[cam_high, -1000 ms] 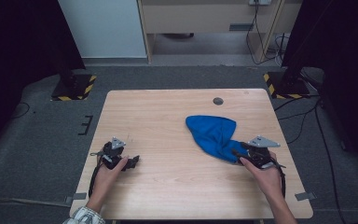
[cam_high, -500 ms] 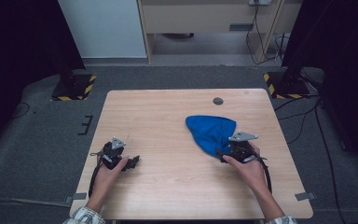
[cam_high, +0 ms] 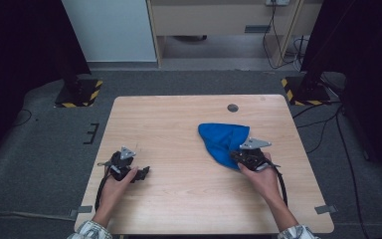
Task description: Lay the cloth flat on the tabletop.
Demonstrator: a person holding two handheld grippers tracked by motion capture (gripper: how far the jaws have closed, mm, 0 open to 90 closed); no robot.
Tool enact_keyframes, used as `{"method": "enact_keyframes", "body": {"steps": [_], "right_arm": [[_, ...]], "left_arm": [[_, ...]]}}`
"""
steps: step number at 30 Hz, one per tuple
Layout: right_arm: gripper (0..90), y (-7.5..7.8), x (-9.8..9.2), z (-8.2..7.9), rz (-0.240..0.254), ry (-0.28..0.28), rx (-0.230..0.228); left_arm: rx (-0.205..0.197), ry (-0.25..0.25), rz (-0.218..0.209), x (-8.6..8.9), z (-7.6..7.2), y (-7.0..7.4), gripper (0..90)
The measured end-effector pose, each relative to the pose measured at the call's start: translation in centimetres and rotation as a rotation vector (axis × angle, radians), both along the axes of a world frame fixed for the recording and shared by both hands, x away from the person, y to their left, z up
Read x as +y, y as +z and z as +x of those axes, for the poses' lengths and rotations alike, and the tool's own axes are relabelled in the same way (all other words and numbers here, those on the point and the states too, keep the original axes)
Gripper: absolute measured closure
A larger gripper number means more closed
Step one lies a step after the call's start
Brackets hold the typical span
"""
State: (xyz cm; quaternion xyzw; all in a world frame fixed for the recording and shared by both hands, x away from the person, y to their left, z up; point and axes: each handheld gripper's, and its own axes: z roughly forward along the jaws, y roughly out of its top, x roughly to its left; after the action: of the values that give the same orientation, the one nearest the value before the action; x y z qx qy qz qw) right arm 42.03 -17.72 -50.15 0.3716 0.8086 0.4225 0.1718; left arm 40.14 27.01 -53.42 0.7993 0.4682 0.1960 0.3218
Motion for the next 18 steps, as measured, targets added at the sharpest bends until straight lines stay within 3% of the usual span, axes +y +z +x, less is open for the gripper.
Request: {"method": "enact_keyframes", "body": {"steps": [7,14,18], "right_arm": [[87.7,0.4,1.4,-0.6,0.018,0.08,-0.019],[87.9,0.4,2.8,-1.2,0.014,0.172,-0.006],[87.9,0.6,3.3,-1.6,0.048,0.212,0.006]], "left_arm": [[0.008,-0.024,0.006,-0.4,-0.1,0.1,8.5],[0.005,-0.034,0.0,-0.7,-0.2,0.4,9.1],[0.005,-0.04,-0.001,-0.8,-0.2,0.4,9.3]]}}
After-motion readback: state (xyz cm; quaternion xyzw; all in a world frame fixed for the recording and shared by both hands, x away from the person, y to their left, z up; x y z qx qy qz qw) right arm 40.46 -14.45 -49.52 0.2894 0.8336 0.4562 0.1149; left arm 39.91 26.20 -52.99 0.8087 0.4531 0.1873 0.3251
